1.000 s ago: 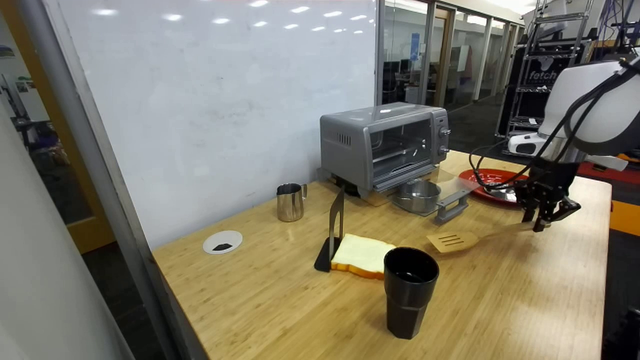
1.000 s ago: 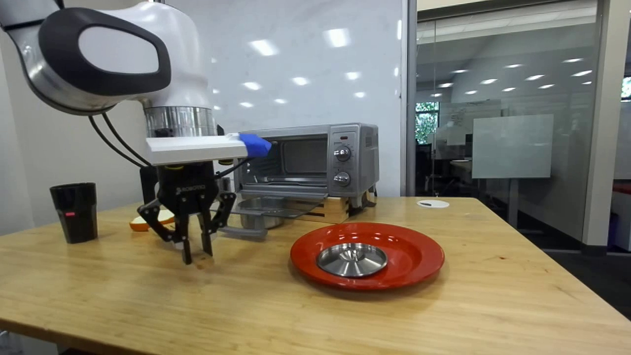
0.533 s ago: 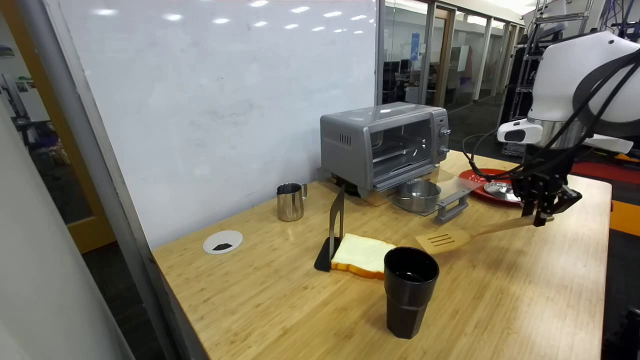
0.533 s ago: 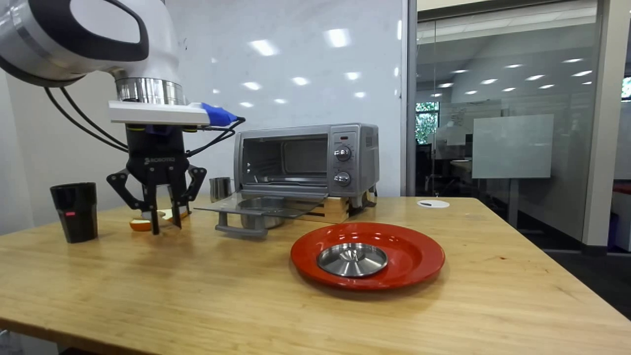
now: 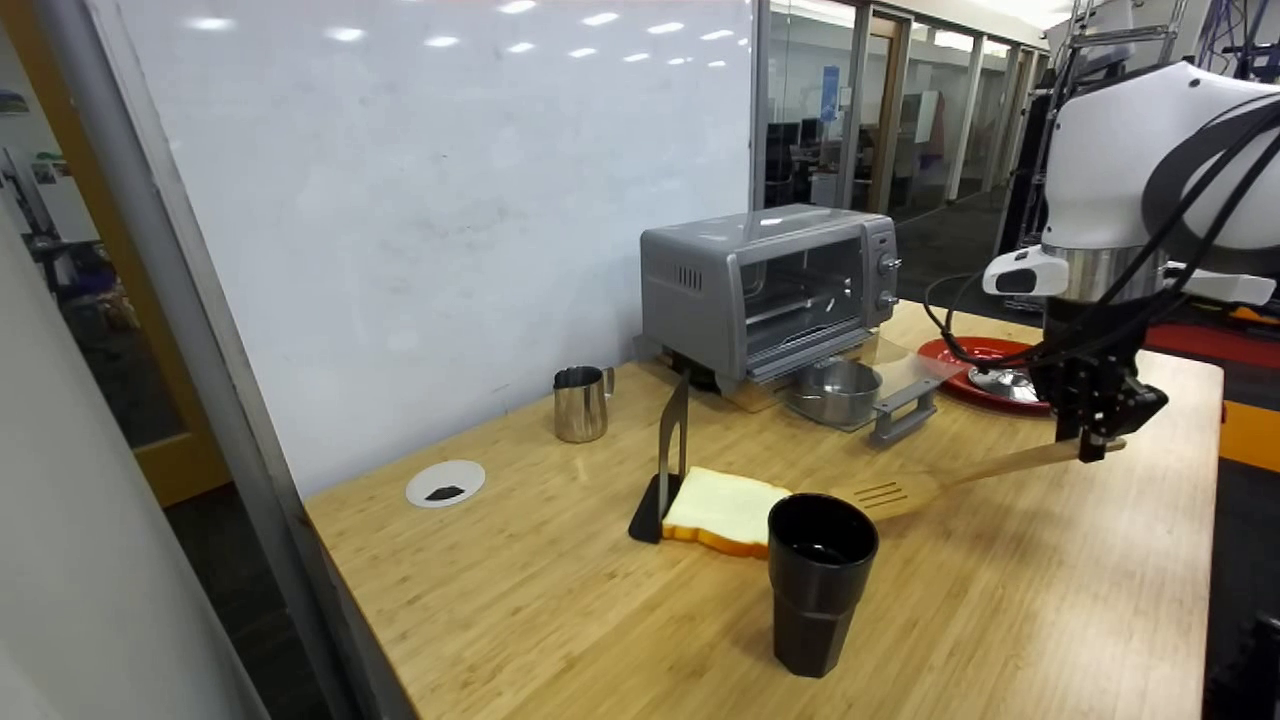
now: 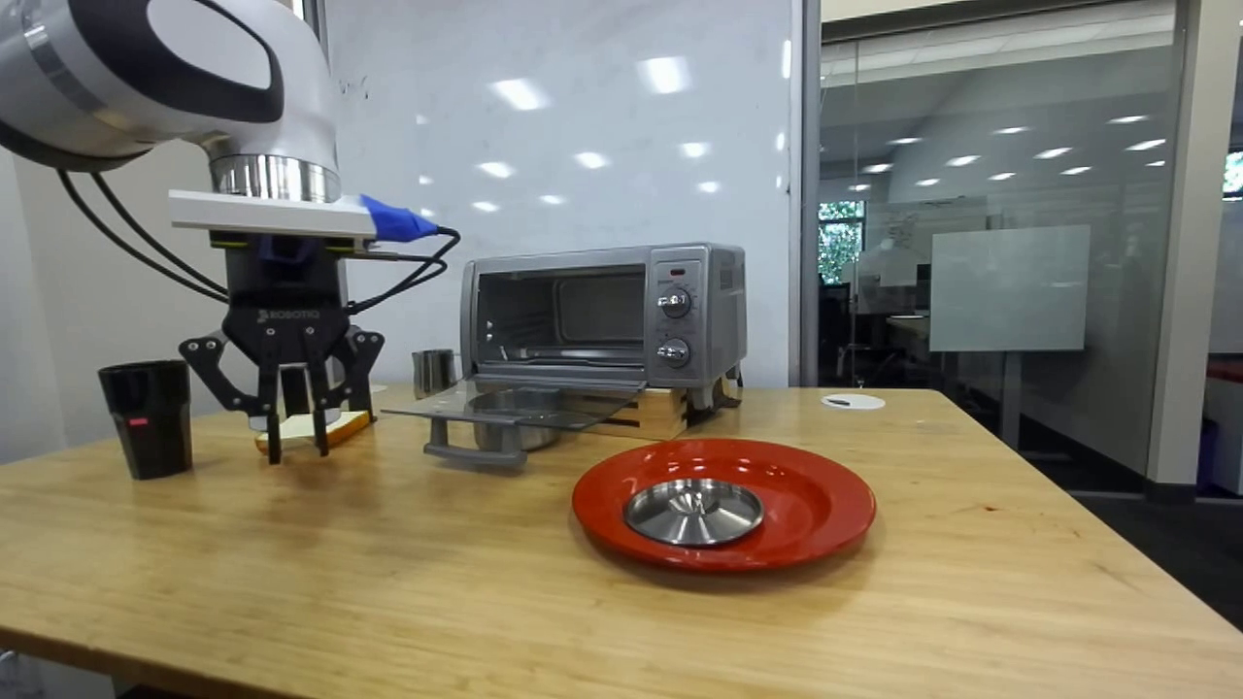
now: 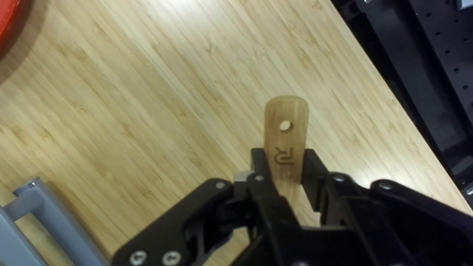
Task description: Use the wooden spatula to place the slice of bread in the mini oven then close the oven door
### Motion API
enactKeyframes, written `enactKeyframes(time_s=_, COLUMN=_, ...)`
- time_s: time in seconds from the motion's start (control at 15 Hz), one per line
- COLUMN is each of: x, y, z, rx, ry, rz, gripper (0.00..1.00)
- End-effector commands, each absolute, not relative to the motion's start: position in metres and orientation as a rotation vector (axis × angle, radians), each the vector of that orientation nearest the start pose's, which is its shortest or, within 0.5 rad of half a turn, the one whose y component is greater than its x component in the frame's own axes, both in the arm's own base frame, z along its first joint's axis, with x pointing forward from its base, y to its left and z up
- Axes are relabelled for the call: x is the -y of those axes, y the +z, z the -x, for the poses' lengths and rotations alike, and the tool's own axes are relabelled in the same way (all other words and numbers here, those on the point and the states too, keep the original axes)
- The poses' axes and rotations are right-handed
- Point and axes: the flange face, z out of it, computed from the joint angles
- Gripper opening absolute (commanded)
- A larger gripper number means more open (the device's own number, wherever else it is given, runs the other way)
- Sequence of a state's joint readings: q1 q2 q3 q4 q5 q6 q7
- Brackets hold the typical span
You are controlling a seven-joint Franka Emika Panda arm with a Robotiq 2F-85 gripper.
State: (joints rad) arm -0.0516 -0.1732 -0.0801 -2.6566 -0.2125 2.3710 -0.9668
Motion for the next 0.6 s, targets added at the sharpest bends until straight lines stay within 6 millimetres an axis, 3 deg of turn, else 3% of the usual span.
enactKeyframes(time_s=0.0, x=0.046, y=0.286, z=-0.411, rx=1.488, ry=0.305, rz=2.823, gripper=0.07)
enactKeyframes(time_s=0.53, x=0.034, y=0.269, z=-0.434, rx=1.387, ry=0.379, rz=2.883, gripper=0.07)
